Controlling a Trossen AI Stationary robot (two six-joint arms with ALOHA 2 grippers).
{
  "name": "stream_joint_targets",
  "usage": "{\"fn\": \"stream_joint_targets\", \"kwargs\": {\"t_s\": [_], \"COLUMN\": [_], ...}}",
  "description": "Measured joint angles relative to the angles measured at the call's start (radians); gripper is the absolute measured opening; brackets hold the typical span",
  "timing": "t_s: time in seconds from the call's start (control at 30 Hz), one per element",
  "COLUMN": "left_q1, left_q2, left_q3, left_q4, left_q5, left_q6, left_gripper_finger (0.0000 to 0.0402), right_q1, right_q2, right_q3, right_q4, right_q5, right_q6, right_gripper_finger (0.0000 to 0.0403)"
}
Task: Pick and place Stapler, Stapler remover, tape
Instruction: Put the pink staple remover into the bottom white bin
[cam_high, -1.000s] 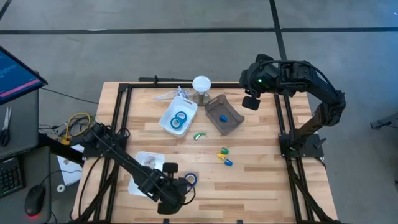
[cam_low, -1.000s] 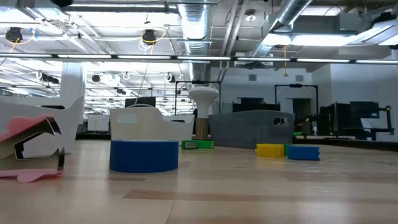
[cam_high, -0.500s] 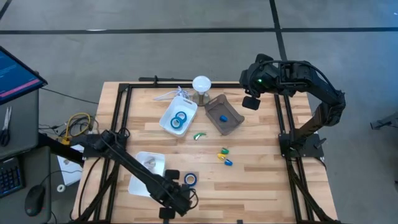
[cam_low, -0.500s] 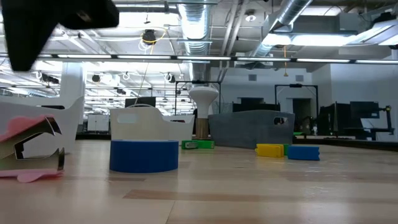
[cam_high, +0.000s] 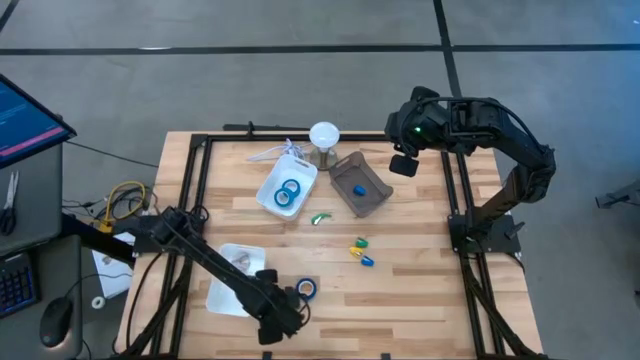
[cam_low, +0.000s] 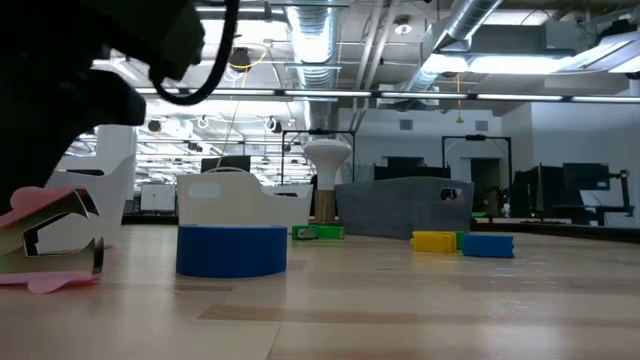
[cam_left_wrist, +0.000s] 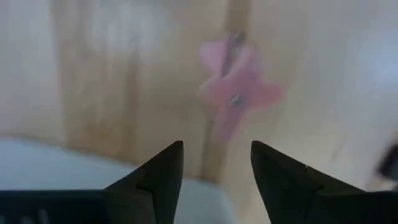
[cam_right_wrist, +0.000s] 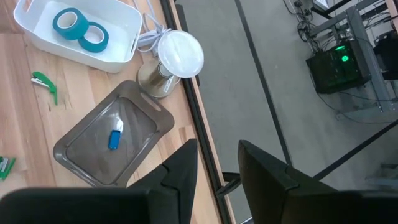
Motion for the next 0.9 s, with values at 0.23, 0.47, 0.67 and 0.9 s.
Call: {"fn": "stream_joint_targets", "kwargs": {"t_s": [0.23, 0.47, 0.67, 0.9], "left_q1": [0.000, 0.000, 0.006, 0.006], "left_q2": [-0.046, -0.048, -0.047, -0.047], "left_q3": [-0.033, -0.087, -0.114, -0.153], "left_q4": [0.118, 0.188, 0.225, 0.253], "left_q5": [-0.050, -0.059, -0.059, -0.048], "left_q6": [0.003, -0.001, -0.003, -0.029], "left_gripper_finger": [0.0156, 0.0145, 0.0143, 0.0097], "right_q1": [0.000, 0.000, 0.000, 0.000], "right_q2": [0.000, 0.000, 0.000, 0.000], "right_q3": [0.000, 0.000, 0.000, 0.000], "right_q4": [0.000, 0.001, 0.001, 0.001], "right_q5": [0.000, 0.000, 0.000, 0.000], "right_q6": [-0.015, -0.016, -0.016, -0.017], "right_gripper_finger": [0.0108, 0.0108, 0.0108, 0.0108]}}
